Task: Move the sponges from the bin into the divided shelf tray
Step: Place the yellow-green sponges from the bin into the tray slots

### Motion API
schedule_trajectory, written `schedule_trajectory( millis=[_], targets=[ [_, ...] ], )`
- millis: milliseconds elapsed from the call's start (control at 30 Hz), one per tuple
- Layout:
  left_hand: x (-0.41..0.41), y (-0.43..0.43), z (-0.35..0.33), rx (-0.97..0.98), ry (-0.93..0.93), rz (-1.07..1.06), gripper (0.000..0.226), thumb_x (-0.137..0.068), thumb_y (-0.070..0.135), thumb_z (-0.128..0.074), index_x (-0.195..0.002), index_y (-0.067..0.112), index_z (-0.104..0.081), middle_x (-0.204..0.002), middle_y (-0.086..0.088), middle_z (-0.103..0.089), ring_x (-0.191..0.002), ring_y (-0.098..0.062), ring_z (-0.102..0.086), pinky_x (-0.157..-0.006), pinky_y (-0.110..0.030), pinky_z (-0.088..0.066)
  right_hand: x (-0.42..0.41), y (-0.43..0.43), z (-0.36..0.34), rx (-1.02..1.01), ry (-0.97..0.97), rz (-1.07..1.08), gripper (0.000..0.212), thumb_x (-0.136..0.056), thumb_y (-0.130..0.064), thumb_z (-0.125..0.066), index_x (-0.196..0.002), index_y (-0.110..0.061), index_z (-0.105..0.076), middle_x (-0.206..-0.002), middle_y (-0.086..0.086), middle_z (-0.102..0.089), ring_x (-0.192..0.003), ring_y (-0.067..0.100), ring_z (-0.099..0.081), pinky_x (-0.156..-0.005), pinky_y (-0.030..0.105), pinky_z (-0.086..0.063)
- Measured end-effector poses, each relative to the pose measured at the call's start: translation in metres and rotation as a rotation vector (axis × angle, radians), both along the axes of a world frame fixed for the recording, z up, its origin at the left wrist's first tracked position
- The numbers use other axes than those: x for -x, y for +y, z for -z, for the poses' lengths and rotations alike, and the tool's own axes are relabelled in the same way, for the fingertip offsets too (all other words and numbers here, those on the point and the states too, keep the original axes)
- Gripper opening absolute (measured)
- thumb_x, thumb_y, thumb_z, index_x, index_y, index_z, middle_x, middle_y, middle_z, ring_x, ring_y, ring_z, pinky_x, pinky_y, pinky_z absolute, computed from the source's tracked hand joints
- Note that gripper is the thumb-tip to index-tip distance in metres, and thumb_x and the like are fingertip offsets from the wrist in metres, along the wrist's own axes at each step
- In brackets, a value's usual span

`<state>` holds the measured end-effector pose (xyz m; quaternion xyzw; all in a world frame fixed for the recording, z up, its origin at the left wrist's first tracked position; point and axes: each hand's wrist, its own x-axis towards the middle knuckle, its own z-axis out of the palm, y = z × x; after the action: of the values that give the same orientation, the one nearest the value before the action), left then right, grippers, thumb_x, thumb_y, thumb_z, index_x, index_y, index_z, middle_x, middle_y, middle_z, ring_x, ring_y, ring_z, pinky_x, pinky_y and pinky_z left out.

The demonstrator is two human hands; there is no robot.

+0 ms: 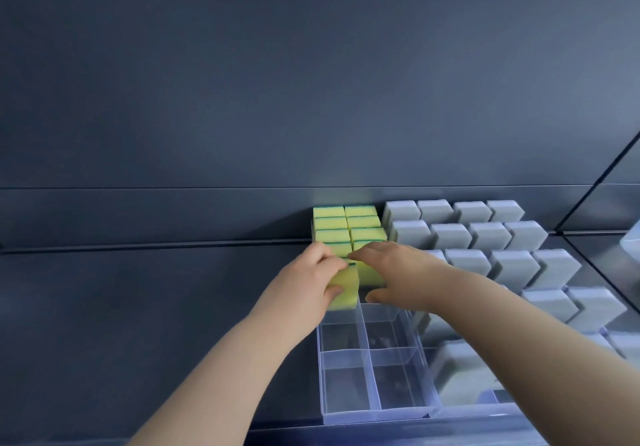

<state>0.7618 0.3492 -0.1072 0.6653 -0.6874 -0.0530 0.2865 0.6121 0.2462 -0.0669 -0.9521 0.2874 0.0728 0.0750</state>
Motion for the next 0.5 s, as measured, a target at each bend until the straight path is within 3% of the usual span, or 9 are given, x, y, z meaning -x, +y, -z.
schedule_trajectory(
  millis=[133,233,367,433,500],
  targets=[
    [0.0,0.001,0.017,0.047,-0.109,0.025,0.036,-0.072,0.012,-0.078,-0.107,0.014,-0.069,-0.097,0.003,-0.062,-0.087,-0.02,-0.058,-0.065,-0.034,-0.054,-0.003,-0.001,0.0,-0.012,0.021,-0.016,0.066,-0.084,-0.035,-0.061,-0.141,-0.03,-0.028,-0.141,-0.007,-0.038,-0.13,0.014,-0.034,-0.102,0.032,-0.036],
    [0.0,0.001,0.03,0.122,-0.093,0.006,0.018,-0.072,0.01,-0.072,-0.089,0.011,-0.069,-0.086,0.003,-0.066,-0.082,-0.018,-0.057,-0.057,-0.031,-0.054,-0.005,0.0,0.002,-0.001,0.037,-0.037,0.067,-0.084,-0.038,-0.06,-0.142,-0.029,-0.027,-0.144,-0.007,-0.036,-0.131,0.014,-0.033,-0.104,0.032,-0.034],
    [0.002,0.004,0.035,0.055,-0.13,-0.044,0.01,-0.082,0.011,-0.057,-0.087,0.012,-0.066,-0.093,0.004,-0.06,-0.087,-0.015,-0.054,-0.068,-0.029,-0.05,-0.008,0.003,0.005,0.019,0.042,-0.049,0.067,-0.085,-0.041,-0.059,-0.142,-0.028,-0.028,-0.144,-0.009,-0.034,-0.13,0.014,-0.034,-0.101,0.031,-0.034],
    [0.003,0.004,0.03,0.052,-0.106,-0.034,0.024,-0.064,0.005,-0.075,-0.084,0.015,-0.069,-0.09,0.006,-0.061,-0.084,-0.013,-0.052,-0.056,-0.025,-0.049,-0.008,0.006,0.007,0.036,0.039,-0.05,0.065,-0.084,-0.042,-0.06,-0.141,-0.028,-0.03,-0.143,-0.009,-0.036,-0.128,0.014,-0.036,-0.1,0.031,-0.036],
    [0.002,0.003,0.027,0.091,-0.213,0.007,0.046,-0.04,-0.001,-0.084,-0.08,0.017,-0.072,-0.082,0.008,-0.067,-0.082,-0.011,-0.049,-0.044,-0.022,-0.047,-0.01,0.008,0.009,0.053,0.032,-0.05,0.062,-0.084,-0.043,-0.06,-0.138,-0.028,-0.034,-0.14,-0.009,-0.039,-0.126,0.014,-0.039,-0.099,0.031,-0.038]
  ],
)
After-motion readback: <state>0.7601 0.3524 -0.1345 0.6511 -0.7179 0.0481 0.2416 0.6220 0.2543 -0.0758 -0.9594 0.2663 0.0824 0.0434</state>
